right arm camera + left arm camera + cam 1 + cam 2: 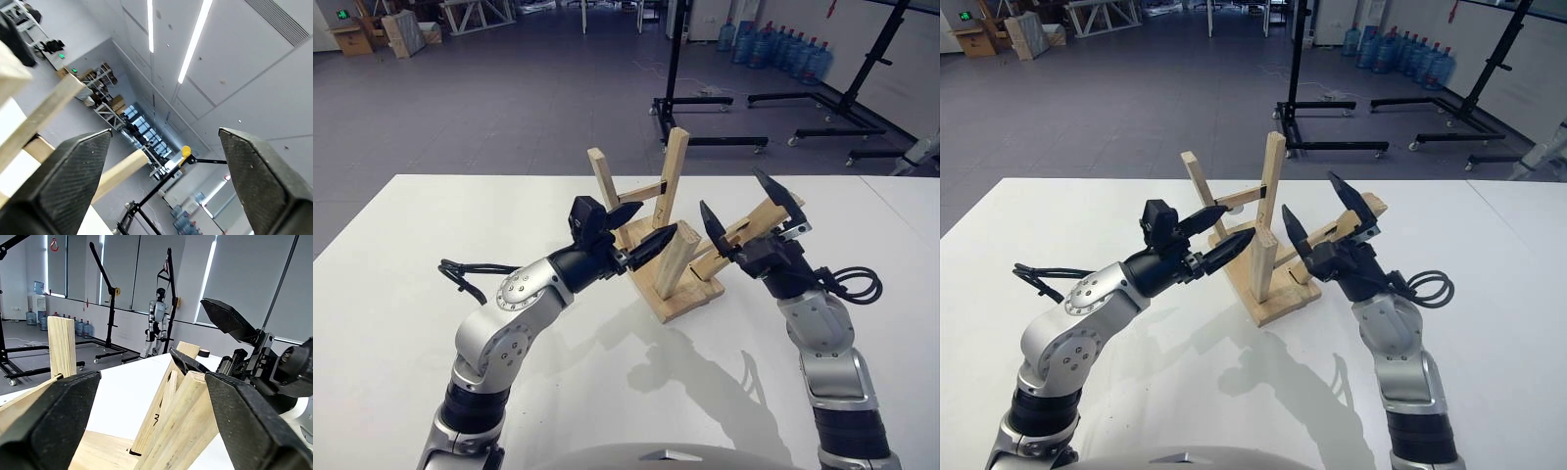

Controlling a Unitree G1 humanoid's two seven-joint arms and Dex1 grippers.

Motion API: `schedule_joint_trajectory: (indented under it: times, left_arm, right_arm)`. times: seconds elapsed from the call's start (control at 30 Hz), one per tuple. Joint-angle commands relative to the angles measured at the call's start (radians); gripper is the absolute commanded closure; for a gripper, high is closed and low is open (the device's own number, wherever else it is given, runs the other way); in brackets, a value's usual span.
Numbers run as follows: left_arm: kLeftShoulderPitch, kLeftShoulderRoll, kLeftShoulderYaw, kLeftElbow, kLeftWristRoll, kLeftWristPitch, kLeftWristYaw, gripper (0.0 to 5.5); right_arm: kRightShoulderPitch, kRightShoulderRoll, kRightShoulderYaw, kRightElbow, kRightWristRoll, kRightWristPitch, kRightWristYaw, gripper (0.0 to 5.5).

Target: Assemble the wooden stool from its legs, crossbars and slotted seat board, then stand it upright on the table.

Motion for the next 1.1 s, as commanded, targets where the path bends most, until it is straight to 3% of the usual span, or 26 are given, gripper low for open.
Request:
schedule_joint_trajectory:
  times: [0.03,0.4,0.67,1.1]
  left_arm:
    - [-0.013,0.007,-0.015,0.017,0.018,0.023,0.0,1.61]
    - [-0.015,0.0,-0.026,0.014,0.024,0.021,0.009,1.61]
    - [-0.012,-0.004,-0.03,0.018,0.031,0.015,0.008,1.61]
    - [-0.012,-0.004,-0.025,0.016,0.033,0.019,0.001,1.61]
  right_arm:
    - [-0.031,-0.006,-0.019,-0.005,-0.039,0.022,-0.049,1.48]
    - [-0.15,-0.091,-0.017,-0.023,-0.147,0.1,-0.06,1.48]
    - [-0.233,-0.087,-0.243,0.185,0.237,0.169,-0.094,1.48]
    - [-0.188,-0.118,-0.251,0.284,0.278,0.173,-0.092,1.48]
